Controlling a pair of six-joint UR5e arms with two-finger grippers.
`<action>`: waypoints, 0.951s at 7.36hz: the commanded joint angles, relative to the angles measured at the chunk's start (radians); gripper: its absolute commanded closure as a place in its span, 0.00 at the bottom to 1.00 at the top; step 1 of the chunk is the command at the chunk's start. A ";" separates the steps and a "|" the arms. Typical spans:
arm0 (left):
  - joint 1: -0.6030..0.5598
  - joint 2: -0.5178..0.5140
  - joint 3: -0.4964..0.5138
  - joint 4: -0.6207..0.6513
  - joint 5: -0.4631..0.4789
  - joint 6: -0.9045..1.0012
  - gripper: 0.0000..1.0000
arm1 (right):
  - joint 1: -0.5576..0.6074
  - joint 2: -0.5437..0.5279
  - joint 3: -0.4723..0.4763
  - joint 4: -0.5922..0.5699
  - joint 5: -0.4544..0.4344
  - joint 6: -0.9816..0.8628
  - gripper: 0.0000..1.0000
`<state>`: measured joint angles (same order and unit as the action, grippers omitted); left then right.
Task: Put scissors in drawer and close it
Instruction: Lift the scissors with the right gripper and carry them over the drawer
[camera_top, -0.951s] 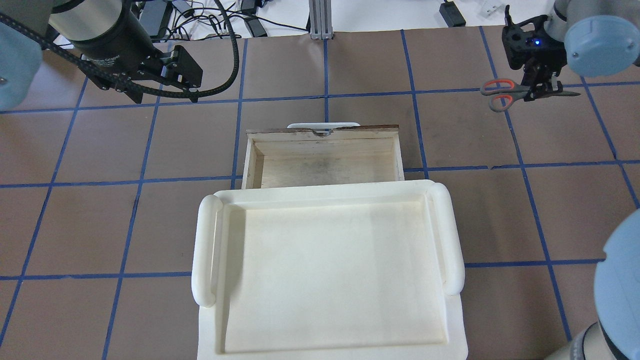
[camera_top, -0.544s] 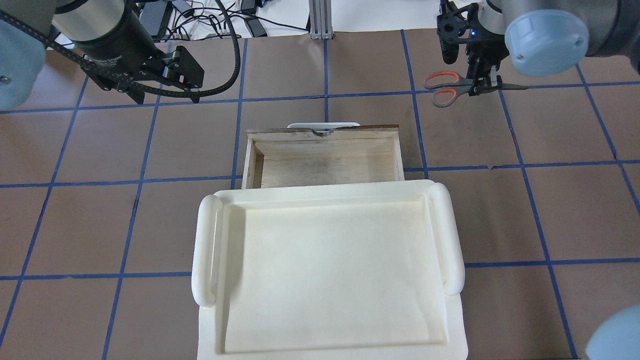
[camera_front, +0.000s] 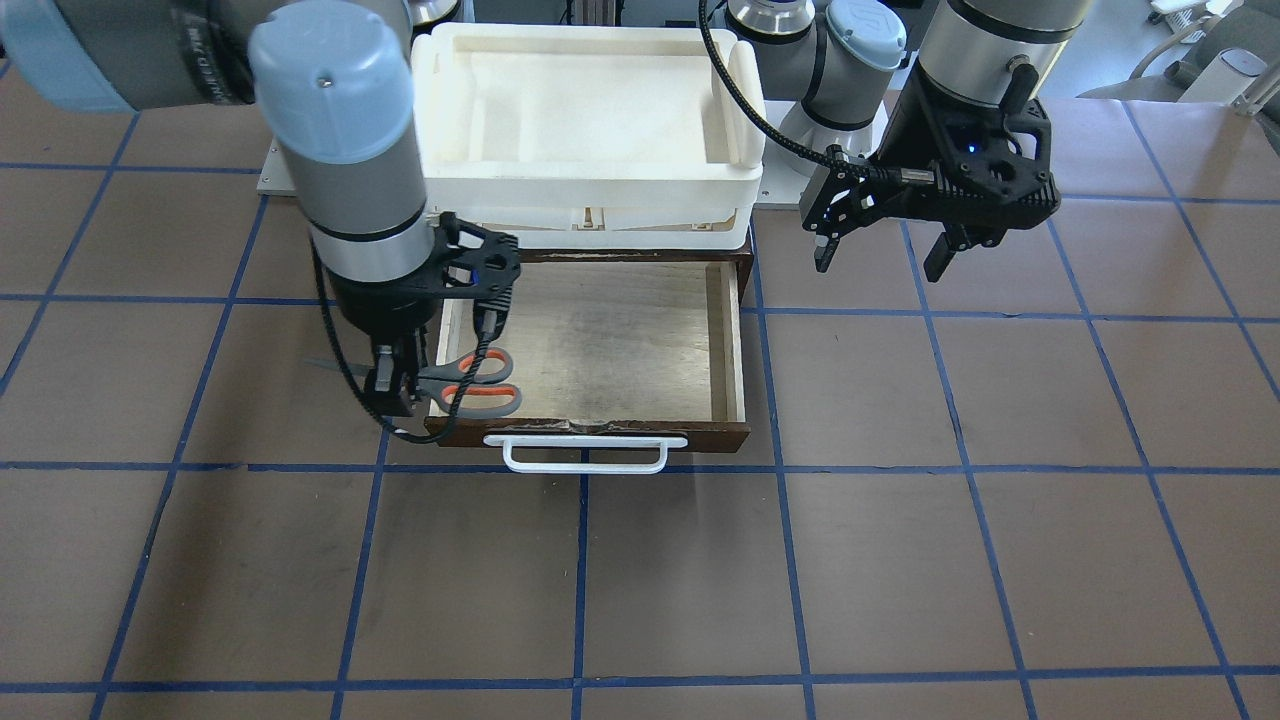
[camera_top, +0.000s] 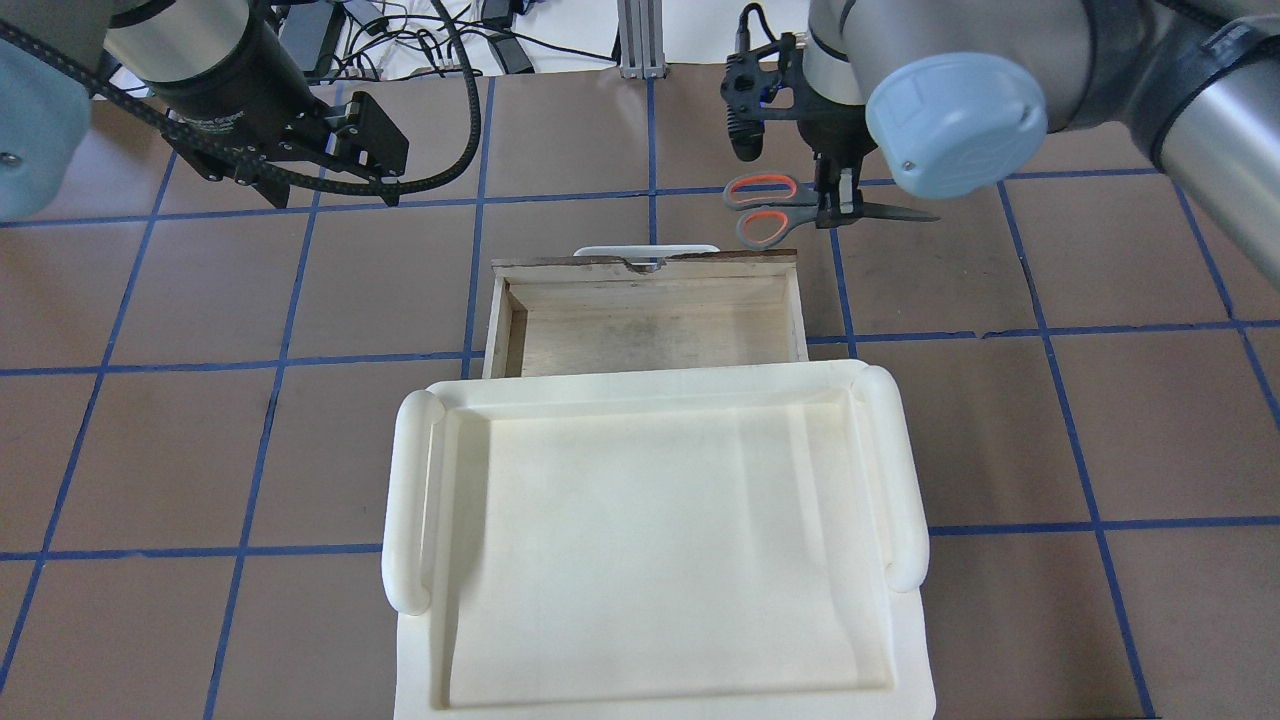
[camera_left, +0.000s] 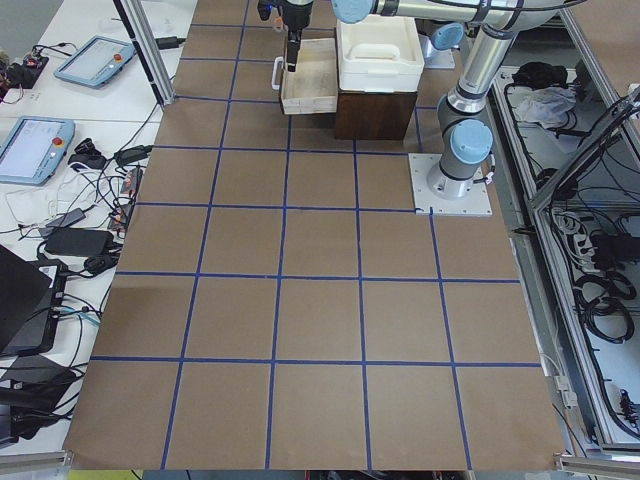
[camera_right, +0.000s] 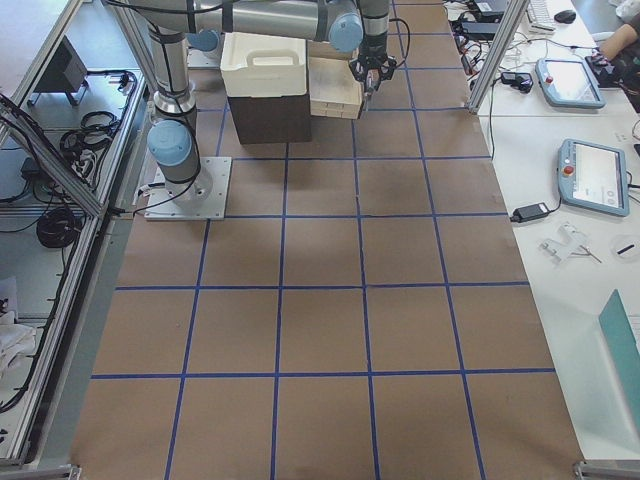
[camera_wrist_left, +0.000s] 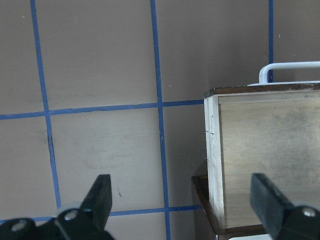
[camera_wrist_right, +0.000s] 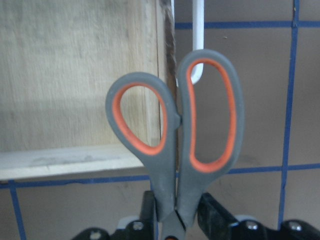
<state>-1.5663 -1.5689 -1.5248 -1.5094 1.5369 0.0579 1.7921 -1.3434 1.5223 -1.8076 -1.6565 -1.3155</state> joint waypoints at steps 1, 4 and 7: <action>0.000 -0.002 0.000 0.000 -0.001 0.002 0.00 | 0.096 0.026 0.001 0.017 0.064 0.102 1.00; 0.000 -0.003 0.000 0.000 -0.001 0.000 0.00 | 0.197 0.098 -0.005 0.005 0.064 0.163 1.00; 0.000 -0.005 0.000 0.000 -0.001 0.000 0.00 | 0.224 0.128 -0.005 0.004 0.058 0.165 1.00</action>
<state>-1.5658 -1.5728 -1.5249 -1.5094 1.5344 0.0587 2.0083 -1.2313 1.5174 -1.8044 -1.5948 -1.1533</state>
